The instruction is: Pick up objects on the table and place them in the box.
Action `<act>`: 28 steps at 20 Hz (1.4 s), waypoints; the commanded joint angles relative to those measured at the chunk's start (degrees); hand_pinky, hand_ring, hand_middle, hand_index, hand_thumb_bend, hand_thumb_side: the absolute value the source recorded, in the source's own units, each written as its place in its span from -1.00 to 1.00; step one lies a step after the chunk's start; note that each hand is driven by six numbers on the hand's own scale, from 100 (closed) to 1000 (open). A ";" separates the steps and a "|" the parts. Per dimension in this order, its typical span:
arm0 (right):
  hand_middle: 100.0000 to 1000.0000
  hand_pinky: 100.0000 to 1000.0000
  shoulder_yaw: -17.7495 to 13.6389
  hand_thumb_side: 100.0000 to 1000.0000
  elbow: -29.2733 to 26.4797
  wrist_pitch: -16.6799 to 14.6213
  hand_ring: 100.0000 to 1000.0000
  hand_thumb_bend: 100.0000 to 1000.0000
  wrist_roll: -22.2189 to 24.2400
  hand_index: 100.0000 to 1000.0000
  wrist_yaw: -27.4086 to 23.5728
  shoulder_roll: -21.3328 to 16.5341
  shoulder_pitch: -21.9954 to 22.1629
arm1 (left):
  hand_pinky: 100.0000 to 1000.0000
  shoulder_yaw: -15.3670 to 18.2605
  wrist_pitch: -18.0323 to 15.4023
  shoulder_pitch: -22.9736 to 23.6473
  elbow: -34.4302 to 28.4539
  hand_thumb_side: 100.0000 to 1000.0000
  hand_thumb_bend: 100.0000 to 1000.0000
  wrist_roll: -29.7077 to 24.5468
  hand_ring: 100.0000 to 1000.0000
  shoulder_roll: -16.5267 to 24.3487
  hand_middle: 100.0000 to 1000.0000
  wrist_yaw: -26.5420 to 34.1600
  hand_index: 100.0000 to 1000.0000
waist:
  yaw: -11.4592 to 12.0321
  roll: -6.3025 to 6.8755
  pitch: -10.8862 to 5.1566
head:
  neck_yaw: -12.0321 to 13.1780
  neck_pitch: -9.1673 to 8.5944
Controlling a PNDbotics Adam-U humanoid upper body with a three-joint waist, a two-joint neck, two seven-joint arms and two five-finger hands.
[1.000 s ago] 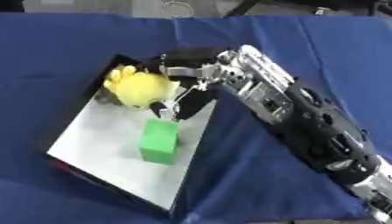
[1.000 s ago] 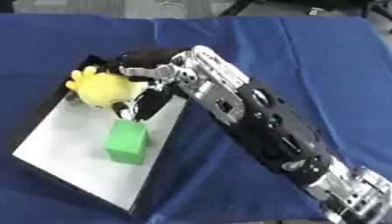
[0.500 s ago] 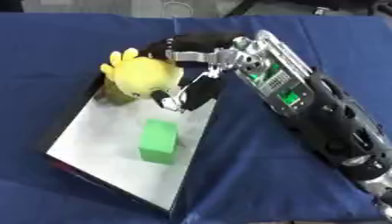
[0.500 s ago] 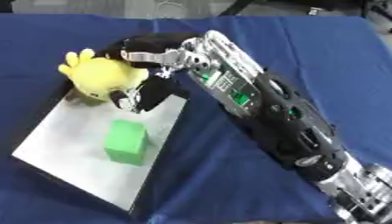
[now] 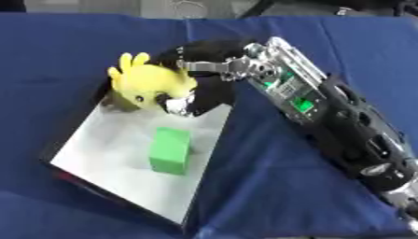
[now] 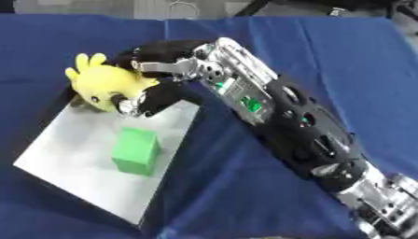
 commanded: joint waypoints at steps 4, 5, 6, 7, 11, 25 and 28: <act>0.80 1.00 -0.31 -0.64 1.19 -0.38 1.00 -0.98 1.64 1.00 0.01 -0.27 -1.11 | 0.76 0.72 0.05 -0.27 -0.31 0.42 -0.73 -0.22 0.55 1.71 0.33 0.10 0.64 | -0.05 -0.17 0.13 | 0.20 -0.03; 0.79 1.00 -0.54 -0.28 1.37 0.47 1.00 -0.97 1.45 1.00 0.37 -0.21 -1.11 | 0.76 0.72 0.05 -0.26 -0.30 0.42 -0.73 -0.22 0.55 1.71 0.33 0.12 0.64 | -0.06 -0.15 0.14 | 0.21 -0.03; 0.79 1.00 -0.64 -0.24 1.53 1.42 1.00 -0.99 0.98 1.00 0.71 -0.13 -1.10 | 0.76 0.70 0.03 -0.25 -0.31 0.42 -0.73 -0.25 0.55 1.71 0.33 0.14 0.64 | -0.05 -0.13 0.17 | 0.20 -0.03; 0.79 1.00 -0.64 -0.19 1.63 2.26 1.00 -1.00 0.43 1.00 1.00 -0.09 -1.10 | 0.76 0.69 0.03 -0.23 -0.31 0.42 -0.73 -0.27 0.55 1.74 0.32 0.16 0.64 | -0.05 -0.13 0.19 | 0.22 -0.03; 0.78 1.00 -0.33 -0.11 1.63 3.95 1.00 -1.00 -0.72 1.00 1.26 -0.10 -1.15 | 0.76 0.70 0.02 -0.24 -0.28 0.42 -0.73 -0.27 0.55 1.82 0.32 0.23 0.64 | -0.14 -0.18 0.23 | 0.30 -0.03; 0.72 0.94 -1.26 -0.36 2.80 3.79 0.96 -1.00 -3.53 1.00 0.68 -0.20 -0.44 | 0.76 0.63 0.25 -0.17 -0.25 0.42 -0.74 -0.61 0.54 1.86 0.30 0.16 0.62 | -0.28 -0.14 0.32 | 0.61 -0.03; 0.69 0.93 -3.96 -0.64 0.01 4.81 0.96 -1.00 -5.53 1.00 -1.06 -1.73 -0.98 | 0.76 0.75 0.19 -0.18 -0.35 0.41 -0.74 -0.51 0.54 1.59 0.30 0.14 0.62 | -0.35 -0.02 0.28 | 0.45 -0.14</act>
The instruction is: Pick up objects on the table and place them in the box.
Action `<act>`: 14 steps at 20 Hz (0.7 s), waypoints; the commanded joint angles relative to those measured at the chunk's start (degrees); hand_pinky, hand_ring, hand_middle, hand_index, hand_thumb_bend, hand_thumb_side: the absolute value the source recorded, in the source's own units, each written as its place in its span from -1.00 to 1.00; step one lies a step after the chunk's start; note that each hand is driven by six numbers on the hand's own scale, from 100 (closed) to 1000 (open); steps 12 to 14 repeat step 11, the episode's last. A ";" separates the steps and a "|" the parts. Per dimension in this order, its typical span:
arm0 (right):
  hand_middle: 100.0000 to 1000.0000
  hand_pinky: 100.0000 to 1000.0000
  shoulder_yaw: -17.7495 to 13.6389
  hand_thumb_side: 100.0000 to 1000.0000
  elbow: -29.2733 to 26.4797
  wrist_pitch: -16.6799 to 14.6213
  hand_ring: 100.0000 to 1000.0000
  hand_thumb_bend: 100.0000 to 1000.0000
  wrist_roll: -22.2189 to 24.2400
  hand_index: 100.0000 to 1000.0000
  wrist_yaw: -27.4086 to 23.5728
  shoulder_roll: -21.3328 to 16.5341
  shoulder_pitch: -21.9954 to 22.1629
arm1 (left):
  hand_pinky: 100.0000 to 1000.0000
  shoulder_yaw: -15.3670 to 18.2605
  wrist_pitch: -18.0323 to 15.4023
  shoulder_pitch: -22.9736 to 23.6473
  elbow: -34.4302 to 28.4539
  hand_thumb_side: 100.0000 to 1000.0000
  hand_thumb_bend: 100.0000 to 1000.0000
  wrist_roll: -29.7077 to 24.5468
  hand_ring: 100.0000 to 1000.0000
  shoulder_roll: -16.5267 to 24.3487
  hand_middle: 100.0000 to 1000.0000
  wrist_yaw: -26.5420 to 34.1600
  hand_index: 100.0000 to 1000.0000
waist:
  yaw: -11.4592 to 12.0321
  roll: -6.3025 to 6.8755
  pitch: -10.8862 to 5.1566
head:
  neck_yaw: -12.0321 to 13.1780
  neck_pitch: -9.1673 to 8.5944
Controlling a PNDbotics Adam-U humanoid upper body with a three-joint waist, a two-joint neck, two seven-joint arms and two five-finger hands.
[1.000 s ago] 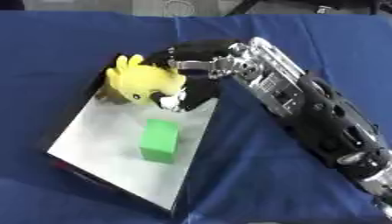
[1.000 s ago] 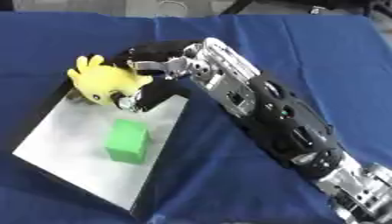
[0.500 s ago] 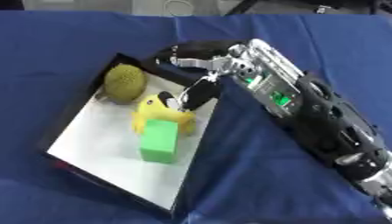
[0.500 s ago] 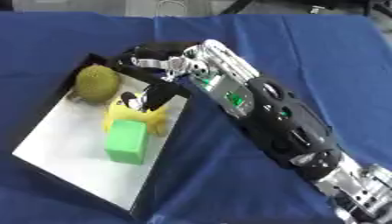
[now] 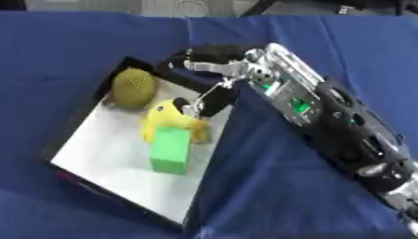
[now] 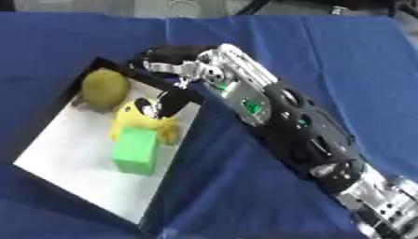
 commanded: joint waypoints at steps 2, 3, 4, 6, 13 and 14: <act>0.66 0.94 -5.24 -0.79 -5.43 2.30 0.98 -1.00 -3.37 1.00 -3.08 -3.18 -2.13 | 0.76 0.88 -0.15 -0.32 -0.74 0.41 -0.74 0.02 0.54 1.26 0.30 -0.02 0.62 | -0.23 0.14 -0.10 | -0.07 -0.48; 0.66 0.94 -6.86 -0.76 -7.08 3.29 0.98 -1.00 -4.39 1.00 -4.10 -3.83 -2.47 | 0.76 0.94 -0.18 -0.35 -0.80 0.41 -0.74 0.12 0.54 1.02 0.30 -0.02 0.62 | -0.34 0.24 -0.11 | -0.10 -0.71; 0.66 0.94 -8.46 -0.66 -8.70 4.27 1.00 -1.00 -5.39 1.00 -5.10 -4.46 -2.53 | 0.76 0.98 -0.21 -0.42 -0.87 0.42 -0.74 0.20 0.54 0.71 0.30 0.00 0.62 | -0.49 0.38 -0.12 | -0.03 -1.02; 0.63 0.94 -11.55 -0.52 -11.80 5.89 1.00 -1.00 -7.30 1.00 -7.00 -5.74 -1.68 | 0.76 1.01 -0.30 -0.79 -1.07 0.41 -0.74 0.32 0.54 -0.04 0.30 0.01 0.62 | -0.71 0.69 -0.11 | 0.19 -1.63; 0.63 0.95 -18.76 -0.22 -19.01 9.54 0.96 -1.00 -11.74 0.98 -11.44 -9.14 4.45 | 0.76 0.79 -0.49 -2.24 -1.83 0.41 -0.73 0.31 0.54 -2.38 0.30 -0.27 0.62 | -1.09 1.83 0.20 | 0.48 -2.50; 0.63 0.95 -18.76 -0.22 -19.01 9.54 0.96 -1.00 -11.74 0.98 -11.44 -9.14 4.45 | 0.76 0.79 -0.49 -2.24 -1.83 0.41 -0.73 0.31 0.54 -2.38 0.30 -0.27 0.62 | -1.09 1.83 0.20 | 0.48 -2.50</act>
